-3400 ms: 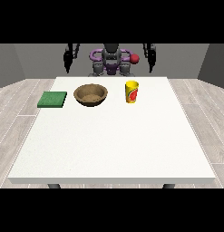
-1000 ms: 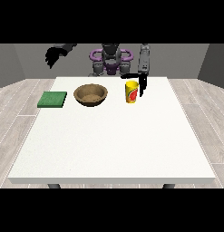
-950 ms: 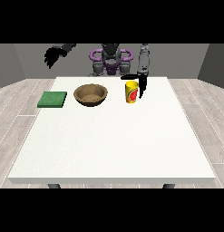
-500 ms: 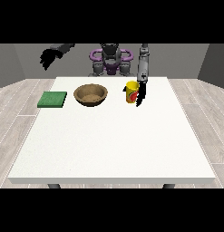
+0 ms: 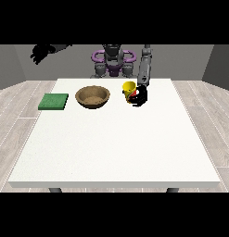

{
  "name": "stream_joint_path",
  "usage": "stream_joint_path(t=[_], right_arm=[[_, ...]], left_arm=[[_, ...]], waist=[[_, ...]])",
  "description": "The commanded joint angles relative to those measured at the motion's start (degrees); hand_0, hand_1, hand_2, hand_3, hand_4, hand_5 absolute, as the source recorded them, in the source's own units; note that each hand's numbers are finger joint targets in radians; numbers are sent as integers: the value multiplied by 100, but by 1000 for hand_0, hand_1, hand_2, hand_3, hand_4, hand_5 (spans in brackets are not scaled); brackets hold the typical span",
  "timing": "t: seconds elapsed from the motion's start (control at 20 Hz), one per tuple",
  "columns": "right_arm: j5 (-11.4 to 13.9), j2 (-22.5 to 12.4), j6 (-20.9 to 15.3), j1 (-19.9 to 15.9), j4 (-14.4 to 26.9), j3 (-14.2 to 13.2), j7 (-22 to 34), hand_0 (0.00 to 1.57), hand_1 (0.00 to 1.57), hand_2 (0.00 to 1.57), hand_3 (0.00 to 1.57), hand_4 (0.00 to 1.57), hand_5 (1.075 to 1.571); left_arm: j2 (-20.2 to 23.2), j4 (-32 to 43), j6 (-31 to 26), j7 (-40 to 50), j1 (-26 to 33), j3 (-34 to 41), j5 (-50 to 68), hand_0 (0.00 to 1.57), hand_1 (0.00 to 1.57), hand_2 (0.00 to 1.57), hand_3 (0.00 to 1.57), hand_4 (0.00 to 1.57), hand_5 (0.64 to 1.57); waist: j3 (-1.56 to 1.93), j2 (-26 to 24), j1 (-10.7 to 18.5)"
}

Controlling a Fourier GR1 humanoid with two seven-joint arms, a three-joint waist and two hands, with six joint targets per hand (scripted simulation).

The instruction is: Pick the cup and pour the ball into the bowl, then pick the bowl and place it on the pad

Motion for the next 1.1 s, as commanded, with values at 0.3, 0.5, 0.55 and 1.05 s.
stream_joint_path(t=[0.3, 0.5, 0.55, 1.05], right_arm=[[46, -218, 98, 43, 1182, -171, 226, 0, 0, 0, 302, 638, 1564], [-38, -239, 453, 81, 1426, -107, 108, 0, 0, 0, 193, 661, 1563], [27, -208, 232, -48, 1485, -141, 151, 0, 0, 0, 151, 668, 1561], [32, -464, 761, 20, 2689, -451, -449, 0, 0, 0, 0, 693, 1558]], left_arm=[[-67, 110, 1511, 2295, -831, -1498, -2001, 1313, 1313, 1571, 1571, 1399, 1502], [88, 725, 2233, 3092, -1078, -2361, -3434, 1370, 1370, 1571, 1571, 1455, 1531], [162, 864, 2137, 3477, -1342, -2536, -3719, 1357, 1357, 1571, 1571, 1456, 1535], [-560, 1092, 1032, 5876, -2567, -3698, -5205, 1365, 1365, 1571, 1571, 1470, 1529]], waist=[[8, -1369, 312], [29, -1367, 142], [28, -1460, 221], [-8, -1646, 577]])
